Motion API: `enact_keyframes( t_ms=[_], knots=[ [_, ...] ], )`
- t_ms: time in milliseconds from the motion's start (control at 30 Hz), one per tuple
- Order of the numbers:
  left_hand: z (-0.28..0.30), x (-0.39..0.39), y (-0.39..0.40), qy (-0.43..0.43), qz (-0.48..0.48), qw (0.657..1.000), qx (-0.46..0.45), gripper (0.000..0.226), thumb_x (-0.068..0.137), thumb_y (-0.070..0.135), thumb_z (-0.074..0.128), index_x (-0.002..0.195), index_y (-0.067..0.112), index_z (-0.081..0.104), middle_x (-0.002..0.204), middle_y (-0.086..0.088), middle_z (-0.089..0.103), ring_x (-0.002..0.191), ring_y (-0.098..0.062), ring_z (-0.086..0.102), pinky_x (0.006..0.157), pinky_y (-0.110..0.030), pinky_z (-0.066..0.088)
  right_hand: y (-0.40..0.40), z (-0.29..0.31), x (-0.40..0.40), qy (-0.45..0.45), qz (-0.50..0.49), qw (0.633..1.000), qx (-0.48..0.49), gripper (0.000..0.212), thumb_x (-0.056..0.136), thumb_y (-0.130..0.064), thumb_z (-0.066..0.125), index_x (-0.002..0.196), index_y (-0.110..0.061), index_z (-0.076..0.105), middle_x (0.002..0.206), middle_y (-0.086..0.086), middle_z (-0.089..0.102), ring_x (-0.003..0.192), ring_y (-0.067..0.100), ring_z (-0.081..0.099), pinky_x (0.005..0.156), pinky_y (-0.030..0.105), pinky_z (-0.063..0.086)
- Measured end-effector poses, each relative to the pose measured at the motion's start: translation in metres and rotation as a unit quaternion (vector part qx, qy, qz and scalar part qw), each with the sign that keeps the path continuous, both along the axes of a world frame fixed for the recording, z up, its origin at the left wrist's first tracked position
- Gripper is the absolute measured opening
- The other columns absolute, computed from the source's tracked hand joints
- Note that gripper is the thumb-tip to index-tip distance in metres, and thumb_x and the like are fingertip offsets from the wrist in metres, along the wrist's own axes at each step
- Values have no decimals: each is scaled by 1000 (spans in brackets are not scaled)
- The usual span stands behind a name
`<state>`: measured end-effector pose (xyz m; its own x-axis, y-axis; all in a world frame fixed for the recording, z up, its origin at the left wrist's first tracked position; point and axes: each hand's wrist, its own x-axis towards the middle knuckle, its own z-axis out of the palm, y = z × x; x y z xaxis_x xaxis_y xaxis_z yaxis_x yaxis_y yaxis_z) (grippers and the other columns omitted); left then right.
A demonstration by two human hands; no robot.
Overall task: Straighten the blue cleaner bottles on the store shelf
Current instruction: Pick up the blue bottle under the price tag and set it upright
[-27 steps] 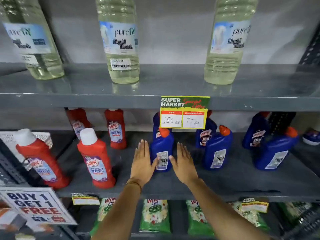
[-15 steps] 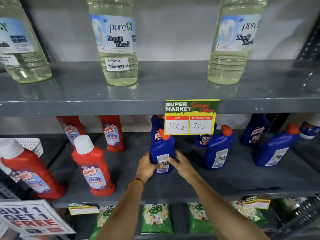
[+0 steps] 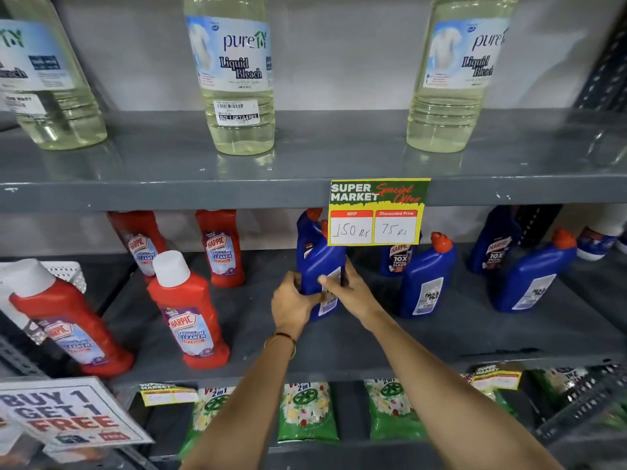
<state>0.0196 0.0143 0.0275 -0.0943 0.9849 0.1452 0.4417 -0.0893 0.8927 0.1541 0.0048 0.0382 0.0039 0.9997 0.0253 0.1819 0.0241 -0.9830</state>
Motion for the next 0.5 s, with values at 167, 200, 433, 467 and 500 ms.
enact_keyframes(
  t_ms=[167,200,433,467,500],
  knots=[
    [0,8,-10,41,13,999,33,39,60,37,76,83,26,46,76,11,59,65,-11,57,50,-19,37,2,4,-11,36,-59,997,18,84,60,-36,83,130,-29,37,116,-6,61,106,11,59,90,29,48],
    [0,7,-11,41,7,998,36,40,60,37,77,84,26,48,77,11,59,66,-12,58,52,-21,40,2,5,-11,36,-71,997,13,84,58,-37,84,129,-28,39,113,-7,62,104,11,60,89,29,48],
    [4,-23,-2,-138,-220,958,-119,51,59,4,82,103,15,59,115,-17,64,105,-28,63,89,-40,54,-6,7,4,-19,-60,998,10,79,55,-39,83,124,-26,46,114,-7,62,104,11,59,86,29,47],
    [5,-27,0,-133,-254,946,-149,55,61,3,81,110,14,58,120,-15,63,110,-26,61,94,-40,51,-7,8,6,-19,-39,999,8,77,55,-39,83,123,-27,47,116,-7,63,106,12,59,89,31,48],
    [6,-30,2,-121,-289,934,-173,60,63,5,80,117,15,56,123,-12,62,115,-24,58,98,-40,48,-8,10,8,-17,-16,1000,7,75,54,-38,82,121,-29,49,117,-7,64,108,12,60,92,35,49]
  ],
)
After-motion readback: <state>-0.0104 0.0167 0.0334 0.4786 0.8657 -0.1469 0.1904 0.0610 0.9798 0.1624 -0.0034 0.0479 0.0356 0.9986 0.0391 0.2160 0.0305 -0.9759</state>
